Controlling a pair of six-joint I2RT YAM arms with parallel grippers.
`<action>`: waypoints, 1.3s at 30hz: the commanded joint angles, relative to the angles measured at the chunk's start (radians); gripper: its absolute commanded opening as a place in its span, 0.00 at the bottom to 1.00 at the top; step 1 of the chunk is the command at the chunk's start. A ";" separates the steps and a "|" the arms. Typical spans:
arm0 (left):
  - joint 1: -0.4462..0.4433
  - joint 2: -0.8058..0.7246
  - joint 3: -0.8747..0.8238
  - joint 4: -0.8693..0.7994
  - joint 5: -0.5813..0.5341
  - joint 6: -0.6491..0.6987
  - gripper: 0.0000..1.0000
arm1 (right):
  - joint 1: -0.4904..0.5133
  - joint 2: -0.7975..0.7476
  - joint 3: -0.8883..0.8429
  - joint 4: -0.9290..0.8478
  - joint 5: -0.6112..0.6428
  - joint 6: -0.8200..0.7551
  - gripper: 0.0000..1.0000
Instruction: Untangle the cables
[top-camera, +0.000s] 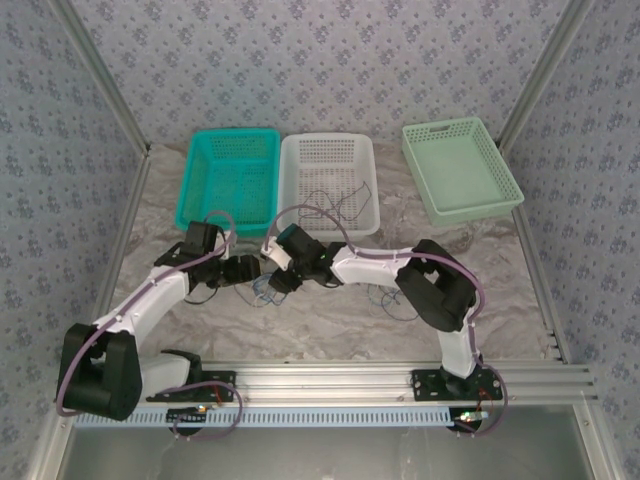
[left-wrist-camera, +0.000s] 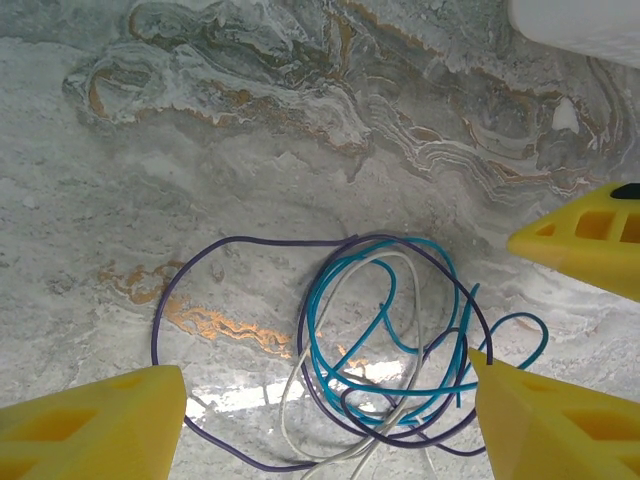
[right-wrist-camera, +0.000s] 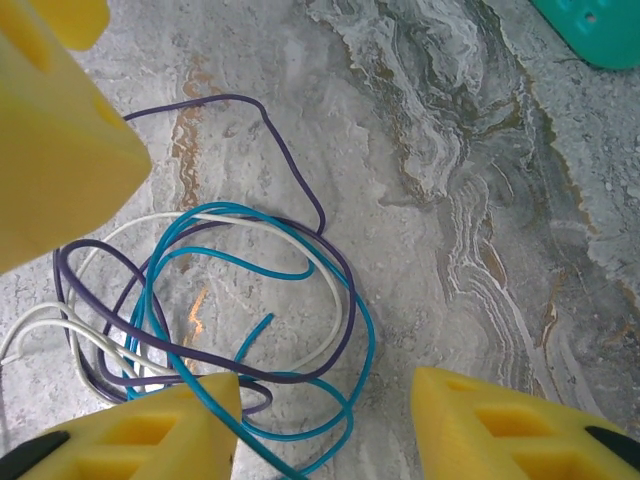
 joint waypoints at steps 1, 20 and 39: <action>0.005 -0.016 0.005 0.016 0.027 0.006 0.76 | -0.008 0.016 0.011 0.013 -0.043 -0.014 0.44; -0.083 0.033 0.017 0.086 0.108 0.012 0.74 | 0.019 -0.199 -0.169 0.012 0.008 0.029 0.16; -0.064 -0.007 0.025 0.064 -0.019 -0.063 0.77 | 0.019 -0.201 -0.192 0.024 -0.030 -0.018 0.42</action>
